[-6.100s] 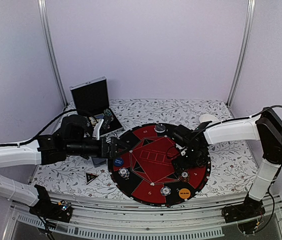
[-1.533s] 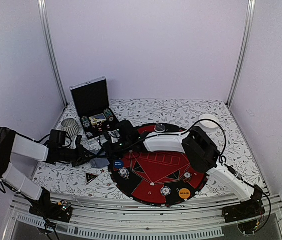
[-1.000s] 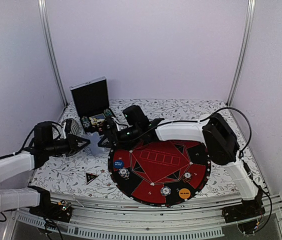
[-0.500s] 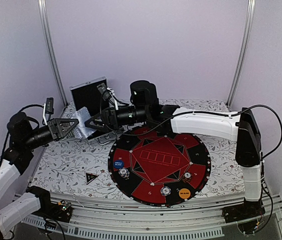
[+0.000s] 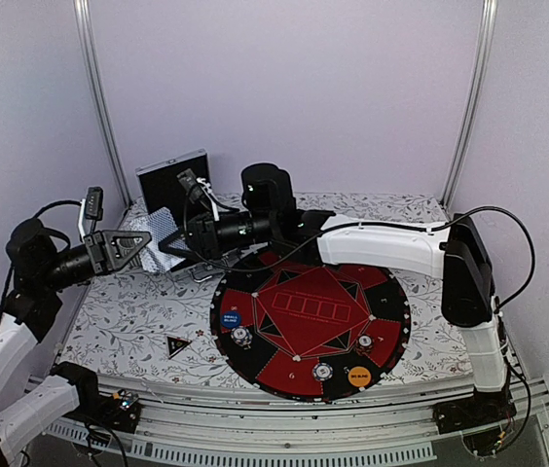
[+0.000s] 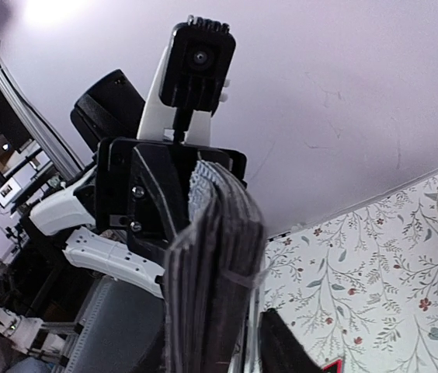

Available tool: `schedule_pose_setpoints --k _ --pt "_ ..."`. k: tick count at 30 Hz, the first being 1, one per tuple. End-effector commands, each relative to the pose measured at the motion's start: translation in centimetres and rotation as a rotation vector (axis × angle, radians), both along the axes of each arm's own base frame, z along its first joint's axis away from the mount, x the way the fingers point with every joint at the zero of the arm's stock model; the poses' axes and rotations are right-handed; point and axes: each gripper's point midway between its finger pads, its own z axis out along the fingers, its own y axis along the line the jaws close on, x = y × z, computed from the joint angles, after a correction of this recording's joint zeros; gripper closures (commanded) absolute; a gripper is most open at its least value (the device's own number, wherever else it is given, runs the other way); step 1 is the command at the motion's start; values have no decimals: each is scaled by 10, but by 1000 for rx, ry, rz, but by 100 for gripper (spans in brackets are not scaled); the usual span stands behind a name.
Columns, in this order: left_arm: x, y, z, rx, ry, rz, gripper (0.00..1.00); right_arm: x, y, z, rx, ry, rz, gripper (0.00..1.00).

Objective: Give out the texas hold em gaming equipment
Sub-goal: Pass from the left arm to the right, then pass from the right arm to the left

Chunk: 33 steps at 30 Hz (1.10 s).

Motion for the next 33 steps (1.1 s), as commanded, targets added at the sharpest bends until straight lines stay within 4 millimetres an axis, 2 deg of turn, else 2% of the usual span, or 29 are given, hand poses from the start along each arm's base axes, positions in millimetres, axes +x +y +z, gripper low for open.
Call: schedule_pose_setpoints --k 1,4,7,8,10,11,13,16,20,22,26,29,33 --pt "-11 -5 14 -12 -62 -56 100 -3 5 3 18 -12 14 82" --pt "-11 -6 7 -9 -46 -63 100 -8 2 7 22 -13 36 96" --pt "-11 -6 2 0 -50 -59 100 -10 -3 10 14 -16 40 98" --pt "-10 -5 -1 6 -52 -54 97 -10 -6 11 8 -17 34 99" --pt "-8 -5 -9 29 -43 -48 59 -9 -12 10 -11 -18 22 99" --pt "-8 -6 -12 44 -43 -50 50 -10 -16 10 -23 -27 19 99" --pt "-10 -7 -16 84 -55 -65 40 -14 -24 2 -90 -34 26 99" --pt "-17 -10 -15 155 -93 -110 30 -29 -39 -16 -197 -100 79 99" --pt "-25 -14 -19 235 -127 -162 25 -42 -60 -44 -349 -182 101 99" --pt "-32 -23 -22 237 -129 -210 22 -47 -67 -49 -388 -204 121 99" --pt "-46 -38 -28 258 -116 -313 21 -60 -74 -47 -414 -233 158 99" --pt "-57 -50 -34 305 -109 -376 17 -66 -76 -45 -425 -237 177 99" --pt "-55 -61 -47 373 -83 -378 15 -80 -72 -44 -441 -264 222 99"
